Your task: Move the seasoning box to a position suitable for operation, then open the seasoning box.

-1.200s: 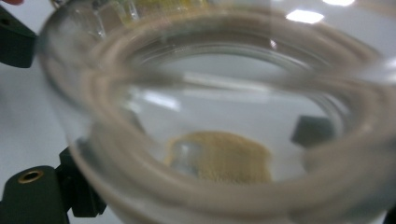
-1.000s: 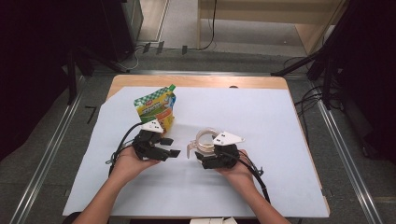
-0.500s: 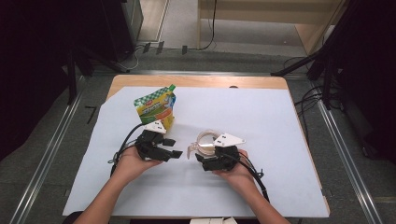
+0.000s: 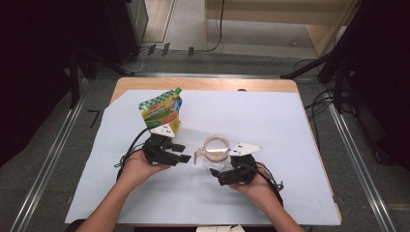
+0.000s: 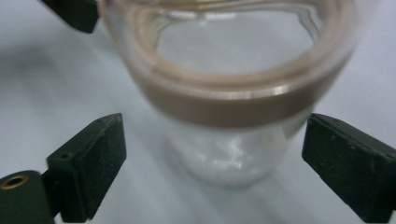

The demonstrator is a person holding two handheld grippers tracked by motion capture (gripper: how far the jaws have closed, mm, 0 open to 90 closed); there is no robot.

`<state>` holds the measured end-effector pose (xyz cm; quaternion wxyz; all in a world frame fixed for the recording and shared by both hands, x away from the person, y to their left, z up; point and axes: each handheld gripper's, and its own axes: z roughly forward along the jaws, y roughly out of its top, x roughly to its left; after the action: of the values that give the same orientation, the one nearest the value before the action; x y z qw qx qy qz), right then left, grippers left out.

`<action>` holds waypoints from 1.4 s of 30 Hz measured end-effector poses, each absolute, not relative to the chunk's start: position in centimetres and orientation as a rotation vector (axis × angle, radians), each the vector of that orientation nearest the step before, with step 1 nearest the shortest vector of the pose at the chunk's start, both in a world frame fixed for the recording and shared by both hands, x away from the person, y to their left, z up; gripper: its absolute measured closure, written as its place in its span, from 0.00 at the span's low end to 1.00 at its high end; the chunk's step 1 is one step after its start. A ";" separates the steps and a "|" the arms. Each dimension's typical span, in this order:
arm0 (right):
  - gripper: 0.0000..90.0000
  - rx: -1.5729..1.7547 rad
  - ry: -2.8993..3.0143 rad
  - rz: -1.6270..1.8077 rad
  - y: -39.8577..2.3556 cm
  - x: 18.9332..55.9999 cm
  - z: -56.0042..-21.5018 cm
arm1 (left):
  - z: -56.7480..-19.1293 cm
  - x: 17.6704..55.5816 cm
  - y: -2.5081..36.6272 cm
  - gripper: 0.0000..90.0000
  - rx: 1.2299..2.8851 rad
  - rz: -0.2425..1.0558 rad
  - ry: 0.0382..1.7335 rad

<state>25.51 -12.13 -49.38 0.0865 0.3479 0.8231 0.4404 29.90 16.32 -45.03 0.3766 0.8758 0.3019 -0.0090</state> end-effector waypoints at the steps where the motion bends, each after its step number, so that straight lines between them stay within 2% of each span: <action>1: 0.15 1.034 2.457 1.315 -12.5 25.1 -49.2 | -45.0 30.0 16.3 0.55 2.235 -0.038 0.774; 3: 0.18 1.013 2.458 1.316 -13.1 24.5 -48.8 | -45.1 30.2 16.2 0.55 2.248 -0.041 0.785; 4: 0.23 1.012 2.468 1.329 -13.4 24.3 -48.6 | -45.0 30.3 16.1 0.55 2.255 -0.038 0.784; 7: 0.32 0.995 2.441 1.346 -13.9 23.8 -47.9 | -44.5 30.7 15.8 0.60 2.261 -0.042 0.773; 13: 0.57 0.961 2.442 1.337 -14.5 23.8 -47.0 | -43.5 31.8 14.9 0.74 2.263 -0.045 0.763; 14: 0.57 0.961 2.442 1.337 -14.5 23.8 -47.0 | -43.5 31.8 14.8 0.74 2.254 -0.051 0.757; 17: 0.66 0.975 2.448 1.333 -14.9 24.1 -47.1 | -43.9 31.8 14.8 0.78 2.261 -0.062 0.751; 20: 0.75 0.987 2.471 1.341 -15.1 24.4 -47.2 | -44.3 32.1 14.8 0.80 2.283 -0.133 0.785; 26: 0.94 0.980 2.488 1.341 -15.1 24.3 -47.2 | -44.3 31.9 14.8 0.87 2.259 -0.115 0.744; 33: 1.00 0.993 2.483 1.359 -15.1 24.3 -47.2 | -44.6 31.8 14.4 0.91 2.260 -0.099 0.732; 38: 1.00 1.001 2.491 1.360 -14.8 24.4 -47.4 | -44.8 31.8 14.3 0.90 2.251 -0.079 0.735; 42: 1.00 1.008 2.489 1.361 -14.6 24.5 -47.6 | -44.8 31.7 14.0 0.94 2.256 -0.061 0.716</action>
<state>24.47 -14.59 -47.58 0.0655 0.3340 0.8250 0.4510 31.74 14.00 -44.80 0.3773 0.8824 0.2800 -0.0237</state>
